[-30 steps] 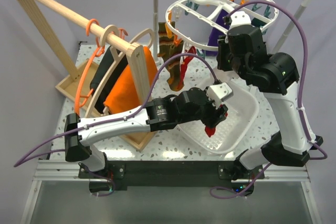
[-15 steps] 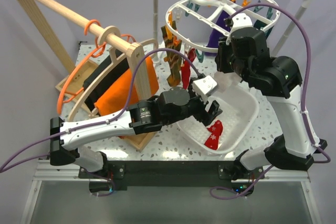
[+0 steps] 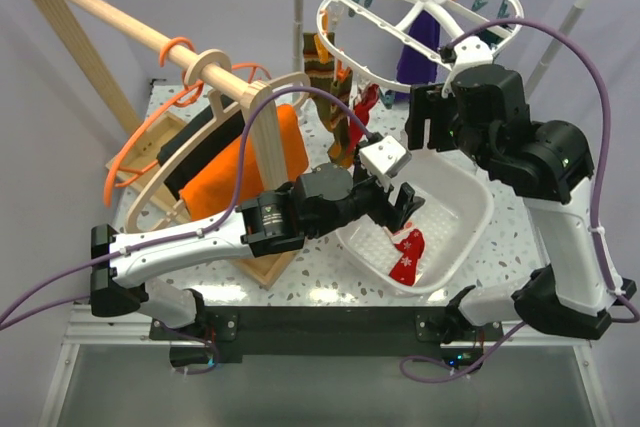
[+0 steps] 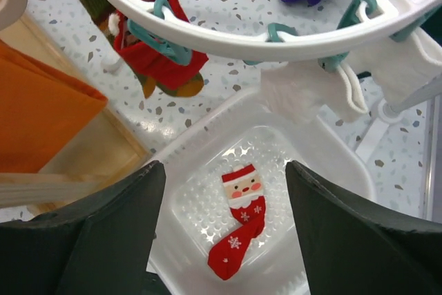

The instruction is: Remove the socks clipped to the hanger

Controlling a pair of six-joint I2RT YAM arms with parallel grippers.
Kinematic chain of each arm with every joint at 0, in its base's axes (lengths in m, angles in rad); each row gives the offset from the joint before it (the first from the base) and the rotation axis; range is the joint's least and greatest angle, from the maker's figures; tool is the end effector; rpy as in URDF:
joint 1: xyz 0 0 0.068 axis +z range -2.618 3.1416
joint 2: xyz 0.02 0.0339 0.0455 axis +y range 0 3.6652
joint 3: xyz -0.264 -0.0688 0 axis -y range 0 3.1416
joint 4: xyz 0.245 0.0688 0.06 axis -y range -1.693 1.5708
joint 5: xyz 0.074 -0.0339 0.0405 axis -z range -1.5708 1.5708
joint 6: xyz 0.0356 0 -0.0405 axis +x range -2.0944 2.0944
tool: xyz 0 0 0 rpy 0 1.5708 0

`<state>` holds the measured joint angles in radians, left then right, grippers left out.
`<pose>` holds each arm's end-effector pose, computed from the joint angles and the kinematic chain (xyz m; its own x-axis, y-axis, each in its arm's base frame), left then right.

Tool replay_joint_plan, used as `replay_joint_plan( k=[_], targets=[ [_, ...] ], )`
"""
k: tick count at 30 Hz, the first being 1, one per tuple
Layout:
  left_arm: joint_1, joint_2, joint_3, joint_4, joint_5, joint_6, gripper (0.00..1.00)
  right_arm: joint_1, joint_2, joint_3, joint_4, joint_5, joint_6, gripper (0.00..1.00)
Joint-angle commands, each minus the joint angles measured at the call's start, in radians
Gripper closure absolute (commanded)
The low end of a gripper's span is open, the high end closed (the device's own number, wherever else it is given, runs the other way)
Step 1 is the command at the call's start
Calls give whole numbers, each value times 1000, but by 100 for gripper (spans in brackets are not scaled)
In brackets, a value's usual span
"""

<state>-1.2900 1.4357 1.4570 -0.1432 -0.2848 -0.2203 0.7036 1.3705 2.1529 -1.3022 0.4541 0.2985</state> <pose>0.1026 -0.3196 0.4271 -0.2175 -0.0027 -0.9761 0.8171 0.5465 -0.1836 0.1557 0.1116 0.5348 -0.4476 -0.0332 -0.8936 -0.1668 0.9849 0.0470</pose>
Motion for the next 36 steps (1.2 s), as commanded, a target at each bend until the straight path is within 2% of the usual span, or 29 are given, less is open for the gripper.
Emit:
replay_joint_plan(
  k=[1,4,8,11,15,18,19,20,22,26,36],
  targets=[
    [3,-23,-9,47,-28,16,24,4,-68,-11,-31,27,10,23],
    [3,-24,-15,50,-27,15,24,4,-100,-37,-54,86,16,23],
    [3,-29,-21,53,-22,13,24,4,-122,-86,-91,286,25,23],
    [3,-32,-26,51,-14,10,24,-35,-137,-140,-89,342,8,25],
    [3,-40,-40,54,-1,7,24,-283,-175,-276,41,160,-76,26],
    [3,-50,-50,54,7,6,24,-351,-203,-349,118,83,-104,24],
    [3,-54,-55,53,9,4,24,-368,-208,-363,139,48,-110,19],
    [3,-55,-55,51,12,2,24,-392,-211,-375,173,17,-117,18],
    [3,-61,-60,48,18,2,24,-403,-220,-413,205,-52,-122,18],
    [3,-78,-78,53,18,6,24,-414,-243,-473,297,-89,-142,17],
    [3,-93,-92,59,42,10,24,-446,-248,-580,463,-129,-219,30]
  ],
)
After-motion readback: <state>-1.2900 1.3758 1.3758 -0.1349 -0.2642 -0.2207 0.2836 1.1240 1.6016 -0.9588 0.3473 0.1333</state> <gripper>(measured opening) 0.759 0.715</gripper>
